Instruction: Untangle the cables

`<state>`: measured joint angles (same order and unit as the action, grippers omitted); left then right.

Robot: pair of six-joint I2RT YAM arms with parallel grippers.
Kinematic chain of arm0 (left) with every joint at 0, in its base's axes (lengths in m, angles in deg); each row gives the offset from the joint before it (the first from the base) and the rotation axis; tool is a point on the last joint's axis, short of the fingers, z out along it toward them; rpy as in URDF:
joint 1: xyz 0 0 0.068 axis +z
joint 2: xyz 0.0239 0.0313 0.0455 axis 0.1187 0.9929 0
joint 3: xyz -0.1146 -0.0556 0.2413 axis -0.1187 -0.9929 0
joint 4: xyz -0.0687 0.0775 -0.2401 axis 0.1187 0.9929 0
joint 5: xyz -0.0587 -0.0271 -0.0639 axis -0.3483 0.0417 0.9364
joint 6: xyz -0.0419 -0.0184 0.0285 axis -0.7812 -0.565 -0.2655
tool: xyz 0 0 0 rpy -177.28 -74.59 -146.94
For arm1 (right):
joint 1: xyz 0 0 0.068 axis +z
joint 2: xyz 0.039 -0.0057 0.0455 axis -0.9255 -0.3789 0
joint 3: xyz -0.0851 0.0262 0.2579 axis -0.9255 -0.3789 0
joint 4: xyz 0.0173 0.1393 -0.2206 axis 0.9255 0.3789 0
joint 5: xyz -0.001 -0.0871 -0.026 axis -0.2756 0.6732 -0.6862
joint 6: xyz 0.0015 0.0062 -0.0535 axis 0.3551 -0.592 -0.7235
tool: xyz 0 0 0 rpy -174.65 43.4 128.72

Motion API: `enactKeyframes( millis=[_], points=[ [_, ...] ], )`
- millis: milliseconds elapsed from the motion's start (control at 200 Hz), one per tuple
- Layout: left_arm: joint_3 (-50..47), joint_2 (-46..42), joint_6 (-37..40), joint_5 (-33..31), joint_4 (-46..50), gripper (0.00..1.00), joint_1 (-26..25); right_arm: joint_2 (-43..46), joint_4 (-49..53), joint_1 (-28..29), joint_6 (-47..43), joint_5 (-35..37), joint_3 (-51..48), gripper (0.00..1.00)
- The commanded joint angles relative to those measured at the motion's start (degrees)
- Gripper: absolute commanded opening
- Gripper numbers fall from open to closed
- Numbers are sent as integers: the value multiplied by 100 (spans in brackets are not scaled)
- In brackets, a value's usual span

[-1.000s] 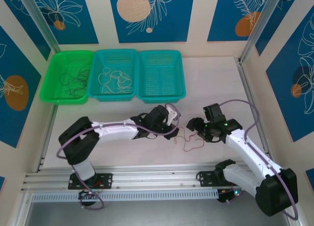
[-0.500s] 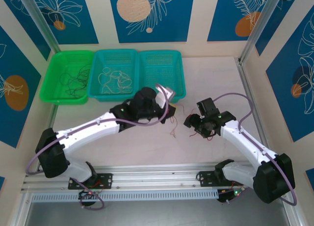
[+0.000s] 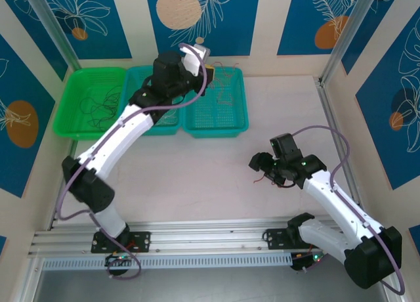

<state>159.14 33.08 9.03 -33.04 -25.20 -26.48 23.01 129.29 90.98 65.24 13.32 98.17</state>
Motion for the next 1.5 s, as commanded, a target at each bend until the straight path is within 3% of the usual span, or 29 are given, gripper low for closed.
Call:
enactKeyframes(
  millis=[0, 120, 250, 385, 490, 565, 735, 890, 1205, 1495],
  points=[
    [463, 686, 188, 75, 330, 0, 163, 129, 164, 20, -136, -4, 179, 70],
    [855, 1292, 133, 59, 369, 0, 218, 402, -199, 217, -717, -299, 216, 70],
    [1145, 1736, 41, -217, 641, 0, 221, 933, -521, 538, -1082, -3, 229, 70],
    [1155, 1888, -32, -158, 759, 31, 220, 1374, -755, 666, -1318, 294, 274, 72],
    [1006, 1729, -101, 87, 632, 49, 221, 1473, -761, 673, -1419, 436, 410, 75],
    [897, 1525, -109, 146, 556, 55, 214, 1456, -713, 673, -1444, 535, 494, 76],
    [484, 691, -162, 433, 386, 56, 89, 1420, -524, 649, -1154, 1029, 480, 77],
    [-637, -401, -212, 557, -183, 56, -347, 1358, -346, 485, -694, 1506, 248, 78],
    [-3021, -2293, 54, 233, -1137, 56, -1897, 219, 0, -974, 13, 823, -120, 78],
    [-4835, -3466, 1406, 502, -1736, 57, -2903, -991, -566, -2105, 159, 6, -711, 73]
  ],
)
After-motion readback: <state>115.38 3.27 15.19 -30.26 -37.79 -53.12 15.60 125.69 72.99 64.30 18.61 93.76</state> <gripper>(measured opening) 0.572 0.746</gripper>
